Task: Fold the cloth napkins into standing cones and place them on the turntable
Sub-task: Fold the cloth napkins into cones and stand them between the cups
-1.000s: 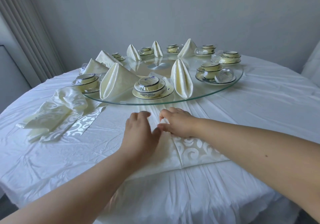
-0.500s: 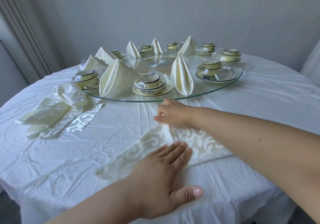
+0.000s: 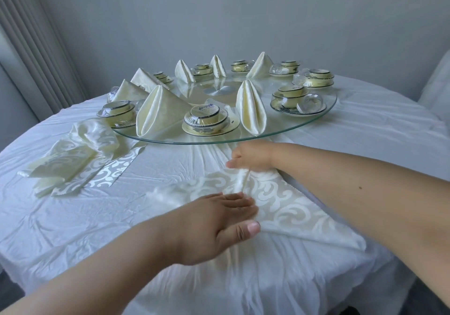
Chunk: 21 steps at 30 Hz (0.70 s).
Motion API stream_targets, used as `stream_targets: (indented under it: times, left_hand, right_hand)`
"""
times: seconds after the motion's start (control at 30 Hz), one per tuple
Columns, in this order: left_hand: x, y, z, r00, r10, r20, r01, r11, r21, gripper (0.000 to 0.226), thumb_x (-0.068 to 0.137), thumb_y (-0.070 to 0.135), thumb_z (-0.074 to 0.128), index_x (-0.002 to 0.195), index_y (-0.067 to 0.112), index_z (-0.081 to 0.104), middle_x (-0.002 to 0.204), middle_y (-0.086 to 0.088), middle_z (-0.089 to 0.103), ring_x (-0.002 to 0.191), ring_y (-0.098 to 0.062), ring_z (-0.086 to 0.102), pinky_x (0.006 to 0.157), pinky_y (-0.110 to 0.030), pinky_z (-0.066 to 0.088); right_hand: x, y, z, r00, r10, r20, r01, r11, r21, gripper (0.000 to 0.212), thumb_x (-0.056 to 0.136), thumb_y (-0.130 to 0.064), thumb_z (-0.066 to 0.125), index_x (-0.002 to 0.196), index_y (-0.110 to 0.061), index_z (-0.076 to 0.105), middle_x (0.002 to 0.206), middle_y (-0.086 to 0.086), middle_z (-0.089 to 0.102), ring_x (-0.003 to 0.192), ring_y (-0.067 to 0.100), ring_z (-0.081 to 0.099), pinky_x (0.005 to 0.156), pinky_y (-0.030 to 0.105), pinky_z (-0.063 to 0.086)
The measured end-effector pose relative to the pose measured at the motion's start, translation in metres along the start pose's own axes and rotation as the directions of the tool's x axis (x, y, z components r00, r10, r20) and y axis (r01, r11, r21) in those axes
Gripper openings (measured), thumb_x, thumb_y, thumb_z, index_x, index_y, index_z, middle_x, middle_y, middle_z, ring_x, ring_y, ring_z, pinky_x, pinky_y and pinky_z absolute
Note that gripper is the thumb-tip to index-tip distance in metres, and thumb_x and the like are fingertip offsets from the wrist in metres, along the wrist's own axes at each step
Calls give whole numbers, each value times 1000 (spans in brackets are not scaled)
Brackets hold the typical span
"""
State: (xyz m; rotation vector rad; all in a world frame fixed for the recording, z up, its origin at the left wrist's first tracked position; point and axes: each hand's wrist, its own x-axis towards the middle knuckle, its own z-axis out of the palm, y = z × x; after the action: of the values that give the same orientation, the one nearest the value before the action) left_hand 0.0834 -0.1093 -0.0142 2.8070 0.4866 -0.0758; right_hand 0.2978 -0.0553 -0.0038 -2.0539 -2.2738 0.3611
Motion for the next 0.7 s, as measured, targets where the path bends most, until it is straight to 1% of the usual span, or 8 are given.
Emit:
stream_targets:
  times: [0.2, 0.37, 0.43, 0.5, 0.53, 0.57, 0.63, 0.7]
  left_hand:
    - [8, -2, -1, 988, 78, -135, -85, 995, -48, 81, 87, 69, 8, 127, 20, 59, 139, 11, 51, 131, 8, 30, 108, -4, 9]
    - [13, -14, 11, 988, 28, -152, -55, 982, -179, 81, 85, 78, 11, 136, 30, 53, 145, 18, 43, 135, 13, 27, 117, -19, 14]
    - [13, -16, 16, 988, 21, -155, -60, 965, -254, 80, 85, 78, 13, 137, 30, 51, 146, 19, 41, 136, 11, 26, 118, -23, 15]
    - [12, -18, 19, 986, 21, -166, -69, 955, -290, 78, 86, 77, 14, 137, 31, 50, 146, 19, 41, 137, 9, 26, 119, -27, 15]
    - [11, -19, 20, 985, 21, -174, -72, 954, -292, 77, 87, 76, 13, 138, 31, 49, 146, 19, 41, 138, 9, 25, 119, -29, 16]
    - [11, -20, 21, 983, 22, -180, -75, 954, -291, 77, 87, 75, 13, 138, 31, 49, 146, 19, 40, 138, 8, 25, 120, -30, 16]
    - [11, -20, 22, 982, 25, -190, -81, 952, -295, 76, 88, 74, 12, 138, 31, 48, 146, 18, 41, 138, 7, 26, 120, -32, 16]
    - [12, -22, 23, 981, 31, -194, -88, 953, -291, 77, 87, 75, 10, 138, 31, 48, 147, 17, 40, 138, 8, 26, 120, -32, 16]
  right_hand:
    - [-44, 42, 3, 946, 317, -69, -321, 946, -46, 47, 98, -50, 39, 66, -16, 42, 70, 0, 46, 66, 17, 45, 57, 28, 32]
    - [-88, 48, 18, 799, 584, -141, -593, 805, -23, 42, 97, -53, 36, 82, -17, 52, 97, 6, 59, 90, 27, 54, 73, 32, 41]
    - [-99, 40, 24, 774, 583, -246, -619, 778, -103, 38, 99, -49, 37, 99, -18, 59, 109, 7, 61, 99, 28, 57, 73, 30, 39]
    - [-102, 35, 30, 731, 314, -606, -530, 820, -215, 37, 95, -46, 49, 101, -12, 60, 102, 11, 63, 95, 31, 60, 72, 32, 43]
    - [-104, 29, 29, 709, 120, -695, -397, 882, -253, 42, 92, -49, 49, 99, -10, 62, 97, 11, 64, 92, 32, 61, 74, 36, 46]
    - [-108, 22, 26, 738, -35, -674, -203, 941, -271, 53, 93, -56, 38, 106, -11, 62, 105, 8, 64, 100, 31, 60, 83, 39, 46]
    - [-119, 8, 25, 919, -181, -350, 174, 983, -50, 79, 87, -68, 10, 140, -21, 44, 141, -10, 43, 134, 8, 35, 111, 28, 23]
    - [-124, 7, 31, 959, -278, -64, 281, 959, 45, 88, 78, -71, 0, 151, -27, 20, 152, -22, 15, 141, -10, 3, 117, 18, -1]
